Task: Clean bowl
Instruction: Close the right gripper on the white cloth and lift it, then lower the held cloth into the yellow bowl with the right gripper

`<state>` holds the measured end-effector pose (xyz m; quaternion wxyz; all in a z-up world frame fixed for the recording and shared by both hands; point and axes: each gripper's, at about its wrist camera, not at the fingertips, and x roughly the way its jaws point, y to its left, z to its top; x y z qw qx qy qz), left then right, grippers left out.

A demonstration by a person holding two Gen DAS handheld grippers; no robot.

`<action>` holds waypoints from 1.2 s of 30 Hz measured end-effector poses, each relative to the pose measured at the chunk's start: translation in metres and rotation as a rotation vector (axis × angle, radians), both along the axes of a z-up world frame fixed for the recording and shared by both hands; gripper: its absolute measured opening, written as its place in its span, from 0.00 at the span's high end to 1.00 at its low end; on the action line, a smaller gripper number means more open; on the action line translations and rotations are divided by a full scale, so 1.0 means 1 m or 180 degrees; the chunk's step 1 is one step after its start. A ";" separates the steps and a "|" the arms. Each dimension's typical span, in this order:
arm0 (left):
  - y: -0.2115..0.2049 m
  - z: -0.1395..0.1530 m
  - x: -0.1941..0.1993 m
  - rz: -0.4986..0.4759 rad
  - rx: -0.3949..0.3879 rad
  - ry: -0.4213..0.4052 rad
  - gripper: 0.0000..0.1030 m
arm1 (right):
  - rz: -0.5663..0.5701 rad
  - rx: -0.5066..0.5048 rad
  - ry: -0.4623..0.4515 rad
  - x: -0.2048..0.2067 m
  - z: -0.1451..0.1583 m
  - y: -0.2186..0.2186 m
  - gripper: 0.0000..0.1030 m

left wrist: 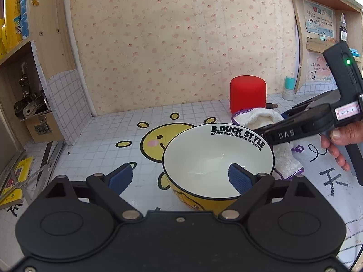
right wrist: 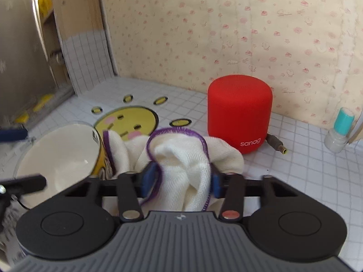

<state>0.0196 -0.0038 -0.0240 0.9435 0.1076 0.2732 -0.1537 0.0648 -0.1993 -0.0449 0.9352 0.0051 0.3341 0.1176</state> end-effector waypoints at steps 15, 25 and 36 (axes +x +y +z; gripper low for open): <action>-0.007 -0.001 -0.003 0.0060 0.0129 -0.0093 0.07 | -0.0026 0.0101 -0.0512 -0.019 0.021 0.003 0.88; -0.006 0.000 -0.004 0.0092 0.0123 -0.0101 0.07 | 0.0454 0.0275 -0.1138 -0.051 0.079 0.030 0.88; -0.004 0.001 -0.006 0.0104 0.0090 -0.0116 0.07 | 0.0918 0.0298 -0.0348 -0.023 0.048 0.055 0.87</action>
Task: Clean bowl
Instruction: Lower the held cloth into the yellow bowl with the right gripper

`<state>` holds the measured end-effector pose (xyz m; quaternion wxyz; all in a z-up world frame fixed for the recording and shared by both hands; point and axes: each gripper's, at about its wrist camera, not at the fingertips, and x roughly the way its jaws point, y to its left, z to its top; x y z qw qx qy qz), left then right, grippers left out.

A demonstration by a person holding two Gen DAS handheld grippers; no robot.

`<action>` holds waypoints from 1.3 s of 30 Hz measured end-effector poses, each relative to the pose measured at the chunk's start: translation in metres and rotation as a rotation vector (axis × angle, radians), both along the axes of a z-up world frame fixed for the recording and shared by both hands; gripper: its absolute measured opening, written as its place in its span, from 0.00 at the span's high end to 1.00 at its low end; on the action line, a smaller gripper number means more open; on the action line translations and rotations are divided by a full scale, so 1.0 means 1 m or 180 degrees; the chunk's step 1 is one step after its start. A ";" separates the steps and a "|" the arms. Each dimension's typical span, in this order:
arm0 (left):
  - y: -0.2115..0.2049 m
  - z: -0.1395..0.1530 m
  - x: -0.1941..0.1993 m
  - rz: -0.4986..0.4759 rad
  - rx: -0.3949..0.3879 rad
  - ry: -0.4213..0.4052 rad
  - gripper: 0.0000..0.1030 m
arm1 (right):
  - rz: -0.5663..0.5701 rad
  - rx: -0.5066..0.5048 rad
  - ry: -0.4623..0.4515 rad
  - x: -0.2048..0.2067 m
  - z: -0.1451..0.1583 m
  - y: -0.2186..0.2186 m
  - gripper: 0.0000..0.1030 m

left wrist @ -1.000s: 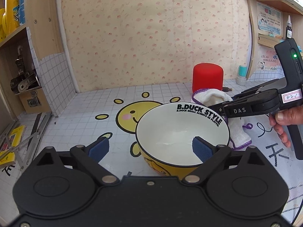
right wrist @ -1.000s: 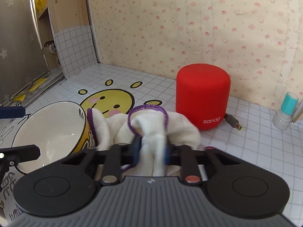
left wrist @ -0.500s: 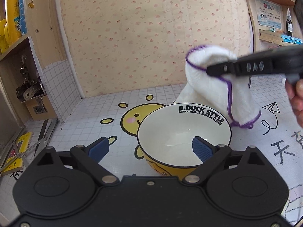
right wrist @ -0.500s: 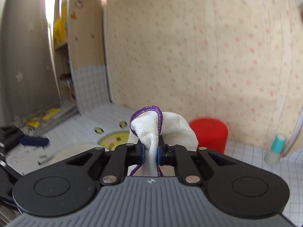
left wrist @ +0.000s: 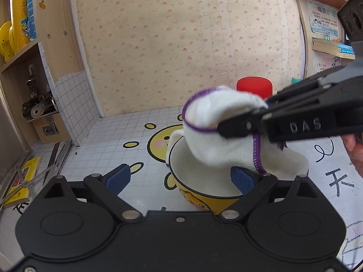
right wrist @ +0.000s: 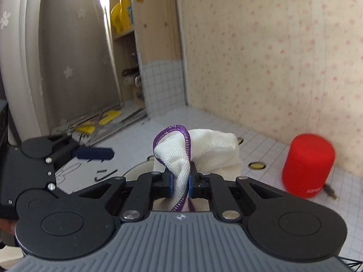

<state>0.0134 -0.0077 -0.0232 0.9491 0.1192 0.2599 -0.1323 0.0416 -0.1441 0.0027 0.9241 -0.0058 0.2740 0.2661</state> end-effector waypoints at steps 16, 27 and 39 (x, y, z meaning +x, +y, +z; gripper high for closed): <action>0.000 0.000 0.001 0.0022 -0.0021 0.0007 0.07 | 0.0189 -0.0671 0.0612 0.021 -0.013 0.025 0.86; -0.004 -0.001 0.004 0.0059 0.0004 0.0012 0.07 | 0.0250 -0.0389 0.0365 -0.009 0.013 0.004 0.68; 0.002 -0.003 0.003 -0.0032 0.0037 0.0004 0.07 | -0.0095 0.0175 0.0322 -0.003 0.028 -0.029 0.25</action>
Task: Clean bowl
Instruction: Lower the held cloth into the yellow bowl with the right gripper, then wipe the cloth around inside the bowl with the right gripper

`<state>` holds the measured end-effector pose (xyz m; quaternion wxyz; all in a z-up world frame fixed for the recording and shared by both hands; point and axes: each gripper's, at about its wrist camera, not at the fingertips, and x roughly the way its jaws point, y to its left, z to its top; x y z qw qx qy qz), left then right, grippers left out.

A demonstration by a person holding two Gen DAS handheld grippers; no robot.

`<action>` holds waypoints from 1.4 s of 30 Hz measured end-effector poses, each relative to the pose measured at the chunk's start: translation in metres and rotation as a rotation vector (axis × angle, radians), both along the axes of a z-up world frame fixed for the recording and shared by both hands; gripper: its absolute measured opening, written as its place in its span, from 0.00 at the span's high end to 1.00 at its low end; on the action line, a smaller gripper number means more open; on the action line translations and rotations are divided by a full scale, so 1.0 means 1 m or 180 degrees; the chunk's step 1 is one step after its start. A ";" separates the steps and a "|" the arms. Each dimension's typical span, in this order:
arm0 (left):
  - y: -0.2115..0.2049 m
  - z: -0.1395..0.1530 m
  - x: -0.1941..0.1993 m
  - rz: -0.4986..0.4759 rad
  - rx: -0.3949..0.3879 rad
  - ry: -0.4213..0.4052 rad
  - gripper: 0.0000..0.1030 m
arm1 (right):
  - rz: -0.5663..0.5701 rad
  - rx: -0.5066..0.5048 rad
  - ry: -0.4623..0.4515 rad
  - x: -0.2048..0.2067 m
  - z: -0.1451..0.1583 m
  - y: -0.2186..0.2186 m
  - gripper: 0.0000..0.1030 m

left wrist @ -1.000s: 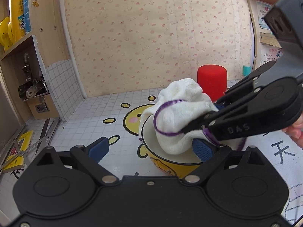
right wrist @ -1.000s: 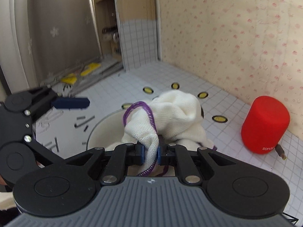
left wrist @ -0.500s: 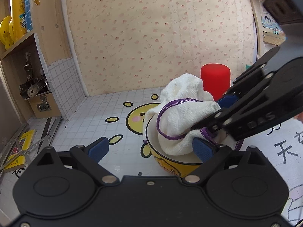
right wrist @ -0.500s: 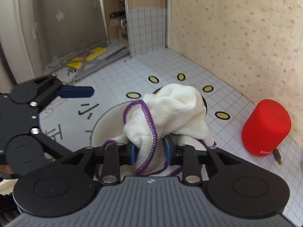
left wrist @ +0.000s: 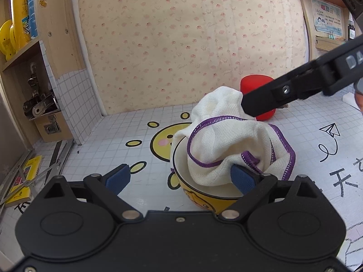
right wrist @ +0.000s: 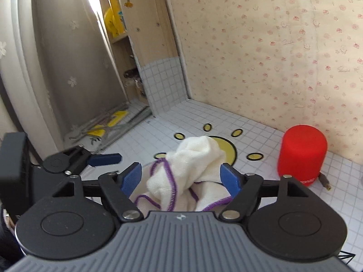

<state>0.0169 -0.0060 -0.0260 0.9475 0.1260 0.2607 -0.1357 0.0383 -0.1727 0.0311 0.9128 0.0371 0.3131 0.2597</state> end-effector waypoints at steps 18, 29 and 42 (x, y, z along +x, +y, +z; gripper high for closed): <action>-0.004 -0.001 0.005 -0.0076 0.0004 0.0027 0.07 | -0.0041 0.0853 0.0747 0.059 -0.046 -0.007 0.23; -0.006 -0.001 0.010 -0.0121 0.0004 0.0036 0.02 | 0.0029 0.1065 0.0826 0.088 -0.058 0.007 0.31; -0.007 0.000 0.010 -0.0065 0.0043 0.0018 0.01 | 0.0423 0.0973 0.0137 0.057 -0.015 0.008 0.64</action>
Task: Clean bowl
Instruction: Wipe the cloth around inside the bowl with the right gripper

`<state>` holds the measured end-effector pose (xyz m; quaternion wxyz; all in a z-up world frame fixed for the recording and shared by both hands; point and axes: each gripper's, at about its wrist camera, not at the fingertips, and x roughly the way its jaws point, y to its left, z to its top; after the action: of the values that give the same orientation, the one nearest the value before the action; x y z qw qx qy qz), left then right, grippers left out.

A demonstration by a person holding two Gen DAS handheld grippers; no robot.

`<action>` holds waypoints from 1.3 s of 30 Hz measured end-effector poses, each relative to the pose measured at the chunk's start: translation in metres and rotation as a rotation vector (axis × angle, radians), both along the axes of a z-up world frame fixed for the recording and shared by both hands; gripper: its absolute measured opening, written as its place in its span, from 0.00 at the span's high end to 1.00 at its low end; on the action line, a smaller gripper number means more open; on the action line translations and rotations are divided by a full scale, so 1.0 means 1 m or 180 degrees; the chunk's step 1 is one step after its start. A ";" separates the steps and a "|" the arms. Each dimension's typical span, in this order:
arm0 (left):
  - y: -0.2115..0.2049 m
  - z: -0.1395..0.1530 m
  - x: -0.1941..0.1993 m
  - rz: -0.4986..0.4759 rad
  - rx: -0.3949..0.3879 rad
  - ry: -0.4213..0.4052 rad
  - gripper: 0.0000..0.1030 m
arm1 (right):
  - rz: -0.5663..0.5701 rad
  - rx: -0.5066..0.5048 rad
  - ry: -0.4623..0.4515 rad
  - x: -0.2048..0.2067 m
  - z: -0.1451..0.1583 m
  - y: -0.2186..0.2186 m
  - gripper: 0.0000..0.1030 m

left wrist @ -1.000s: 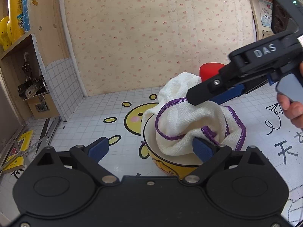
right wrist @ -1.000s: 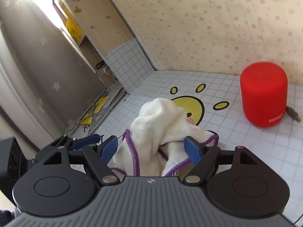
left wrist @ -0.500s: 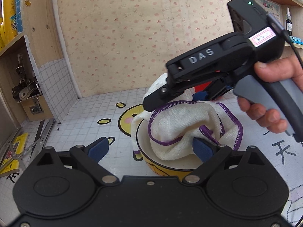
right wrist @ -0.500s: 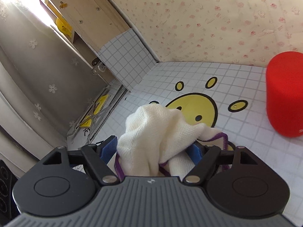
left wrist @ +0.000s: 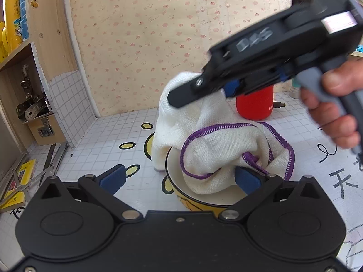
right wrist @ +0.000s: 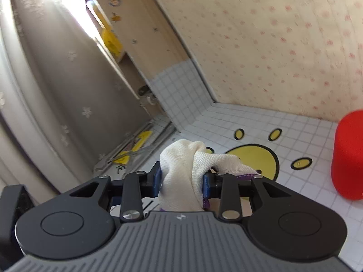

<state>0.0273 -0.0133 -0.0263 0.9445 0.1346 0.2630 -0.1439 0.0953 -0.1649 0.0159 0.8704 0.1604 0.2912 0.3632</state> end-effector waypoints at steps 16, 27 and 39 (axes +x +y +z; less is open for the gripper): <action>0.005 0.011 -0.024 0.0095 0.0073 -0.0117 0.01 | 0.0321 -0.0151 0.0386 -0.032 -0.004 0.003 0.63; 0.009 0.016 -0.035 0.0108 0.0099 -0.0182 0.01 | 0.0096 -0.0787 0.0458 -0.032 -0.015 0.020 0.50; 0.010 0.014 -0.032 0.0123 0.0101 -0.0169 0.01 | 0.0132 -0.0918 -0.0166 -0.079 0.016 -0.005 0.22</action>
<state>-0.0045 -0.0030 -0.0128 0.9515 0.1482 0.2426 -0.1178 0.0160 -0.1699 0.0321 0.8840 0.0181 0.3208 0.3395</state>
